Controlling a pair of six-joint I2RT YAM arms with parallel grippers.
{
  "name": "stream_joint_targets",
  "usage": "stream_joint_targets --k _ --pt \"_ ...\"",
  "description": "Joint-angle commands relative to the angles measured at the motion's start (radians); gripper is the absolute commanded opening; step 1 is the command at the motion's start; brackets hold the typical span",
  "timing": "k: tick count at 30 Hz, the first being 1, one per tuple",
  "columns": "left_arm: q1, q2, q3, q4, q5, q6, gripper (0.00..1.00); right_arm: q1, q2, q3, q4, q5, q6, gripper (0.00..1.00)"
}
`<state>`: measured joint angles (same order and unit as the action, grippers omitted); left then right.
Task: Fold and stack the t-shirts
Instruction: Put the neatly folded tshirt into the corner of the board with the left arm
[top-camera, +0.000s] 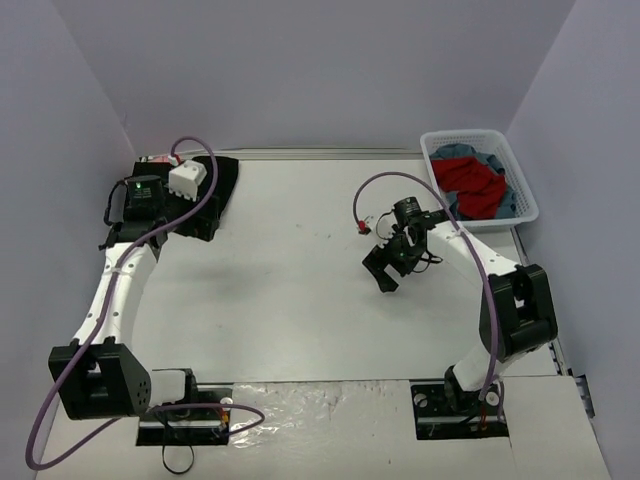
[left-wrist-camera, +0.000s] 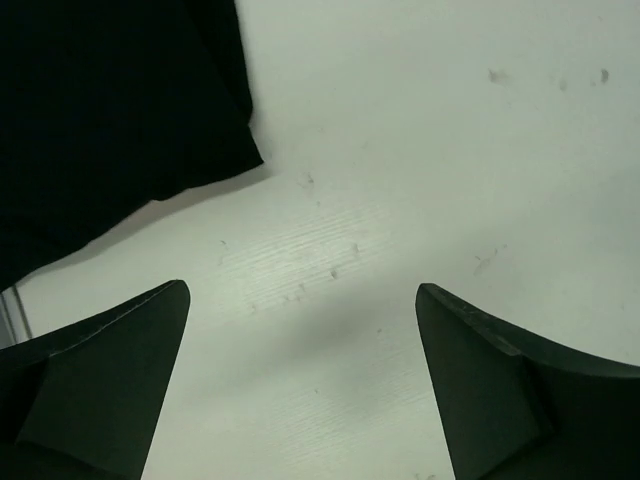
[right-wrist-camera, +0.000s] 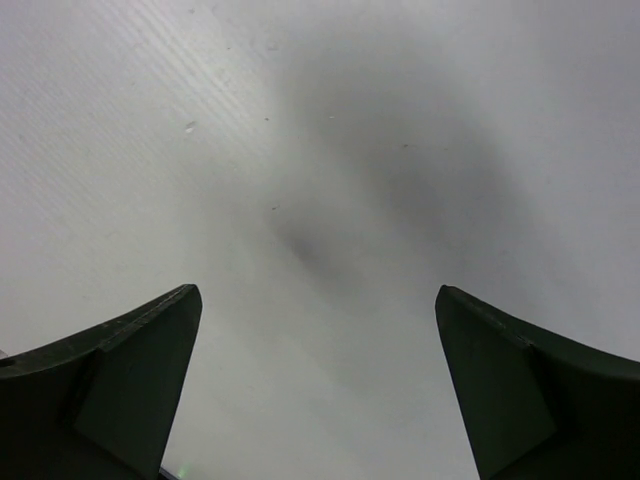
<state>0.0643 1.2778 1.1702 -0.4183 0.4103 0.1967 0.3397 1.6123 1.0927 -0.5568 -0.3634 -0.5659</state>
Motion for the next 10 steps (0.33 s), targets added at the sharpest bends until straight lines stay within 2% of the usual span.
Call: stream_joint_targets --k 1,3,10 --pt "-0.004 -0.072 -0.056 0.07 0.051 0.044 0.97 -0.014 -0.064 0.027 0.034 0.06 0.057 1.0" --pt "-0.003 -0.095 -0.098 0.082 0.051 0.073 1.0 -0.028 -0.094 0.022 0.05 0.072 0.066 1.0" --pt "0.014 -0.126 -0.136 0.104 0.038 0.086 0.94 -0.082 -0.198 0.013 0.122 0.096 0.112 1.0"
